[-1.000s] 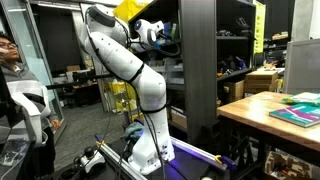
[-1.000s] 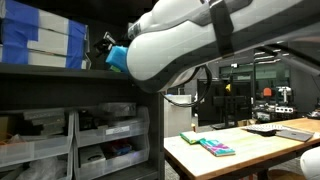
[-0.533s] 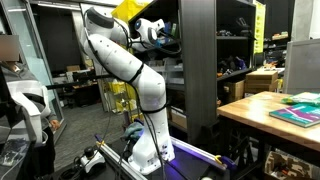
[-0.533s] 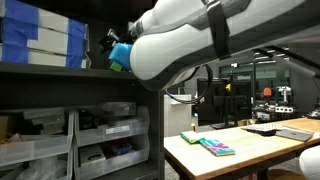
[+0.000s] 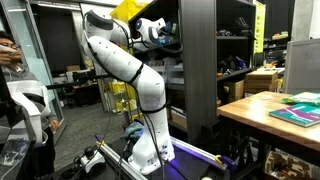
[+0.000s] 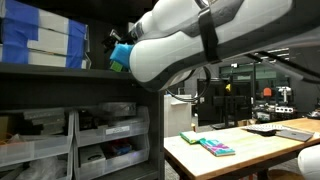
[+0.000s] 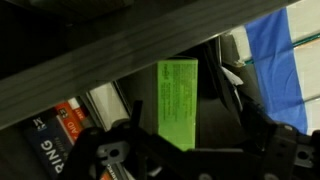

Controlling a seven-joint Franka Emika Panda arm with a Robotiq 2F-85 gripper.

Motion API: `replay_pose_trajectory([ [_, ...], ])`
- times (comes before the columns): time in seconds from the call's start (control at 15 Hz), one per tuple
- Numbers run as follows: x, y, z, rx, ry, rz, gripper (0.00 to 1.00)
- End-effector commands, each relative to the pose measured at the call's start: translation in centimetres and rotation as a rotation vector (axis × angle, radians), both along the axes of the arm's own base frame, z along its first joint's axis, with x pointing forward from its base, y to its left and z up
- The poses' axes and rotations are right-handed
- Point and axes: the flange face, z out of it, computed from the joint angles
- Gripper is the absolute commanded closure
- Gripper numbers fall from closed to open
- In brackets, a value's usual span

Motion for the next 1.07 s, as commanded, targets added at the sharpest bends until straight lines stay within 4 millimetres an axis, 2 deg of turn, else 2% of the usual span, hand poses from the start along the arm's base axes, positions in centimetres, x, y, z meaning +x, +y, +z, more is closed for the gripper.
replay_pose_trajectory([
  [0.0,1.2,0.2,0.8,0.002,-0.012,-0.020,0.00],
  [0.4,2.8,0.5,1.0,0.002,-0.015,-0.031,0.00],
  [0.73,3.1,0.3,0.8,0.018,-0.007,-0.040,0.00],
  [0.8,3.1,0.1,0.7,0.024,-0.007,-0.044,0.09],
  [0.87,3.1,0.1,0.7,0.027,-0.007,-0.045,0.26],
  [1.0,3.0,-0.1,0.6,0.034,-0.005,-0.048,0.39],
])
